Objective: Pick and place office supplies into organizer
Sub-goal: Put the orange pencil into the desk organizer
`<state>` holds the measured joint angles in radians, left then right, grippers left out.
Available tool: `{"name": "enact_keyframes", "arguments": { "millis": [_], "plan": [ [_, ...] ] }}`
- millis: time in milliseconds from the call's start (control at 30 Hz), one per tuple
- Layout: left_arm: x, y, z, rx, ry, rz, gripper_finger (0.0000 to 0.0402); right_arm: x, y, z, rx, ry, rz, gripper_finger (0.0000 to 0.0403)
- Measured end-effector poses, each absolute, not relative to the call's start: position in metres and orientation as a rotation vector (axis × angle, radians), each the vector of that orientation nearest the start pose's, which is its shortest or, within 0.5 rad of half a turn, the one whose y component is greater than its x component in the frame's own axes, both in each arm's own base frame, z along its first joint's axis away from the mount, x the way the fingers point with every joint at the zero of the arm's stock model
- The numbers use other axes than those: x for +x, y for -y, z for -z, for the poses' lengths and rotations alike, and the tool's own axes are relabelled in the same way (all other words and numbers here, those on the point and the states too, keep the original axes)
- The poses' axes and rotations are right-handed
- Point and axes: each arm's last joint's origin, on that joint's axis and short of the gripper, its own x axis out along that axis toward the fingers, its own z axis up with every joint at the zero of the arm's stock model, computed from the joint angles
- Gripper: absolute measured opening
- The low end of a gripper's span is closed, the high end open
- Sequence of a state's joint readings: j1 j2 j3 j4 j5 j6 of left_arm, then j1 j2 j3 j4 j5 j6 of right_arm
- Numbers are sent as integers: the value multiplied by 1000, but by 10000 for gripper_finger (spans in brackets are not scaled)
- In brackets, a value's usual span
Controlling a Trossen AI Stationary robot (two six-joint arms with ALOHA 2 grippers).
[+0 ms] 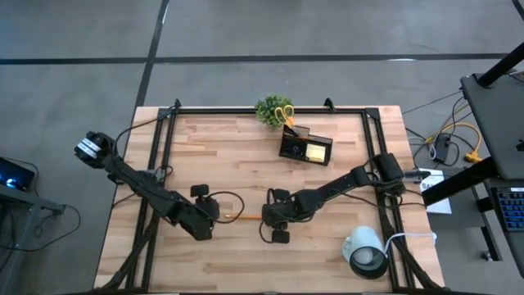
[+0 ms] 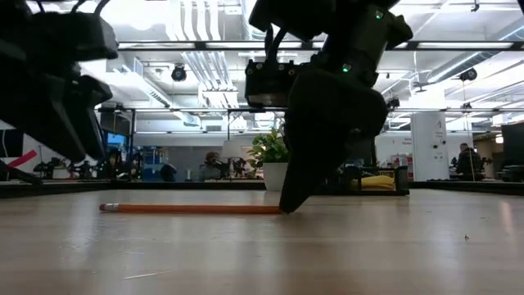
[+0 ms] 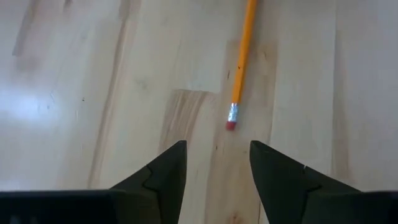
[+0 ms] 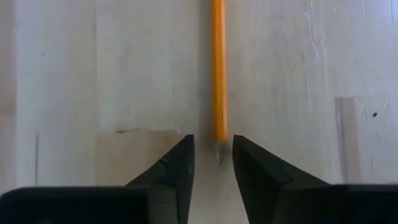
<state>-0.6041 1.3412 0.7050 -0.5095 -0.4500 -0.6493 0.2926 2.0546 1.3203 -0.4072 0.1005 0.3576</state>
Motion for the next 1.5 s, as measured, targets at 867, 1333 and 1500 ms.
{"name": "enact_keyframes", "arguments": {
  "millis": [867, 1333, 1500],
  "plan": [
    [188, 116, -157, 15, -1027, -188, 160, 403, -102, -109, 92, -1103, 9, 12],
    [210, 111, -118, -2, -995, -104, 159, 403, -102, -110, 88, -1094, 8, 11],
    [215, 106, -112, 9, -1022, -112, 110, 403, -102, -110, 90, -1094, 9, 11]
  ]
}}
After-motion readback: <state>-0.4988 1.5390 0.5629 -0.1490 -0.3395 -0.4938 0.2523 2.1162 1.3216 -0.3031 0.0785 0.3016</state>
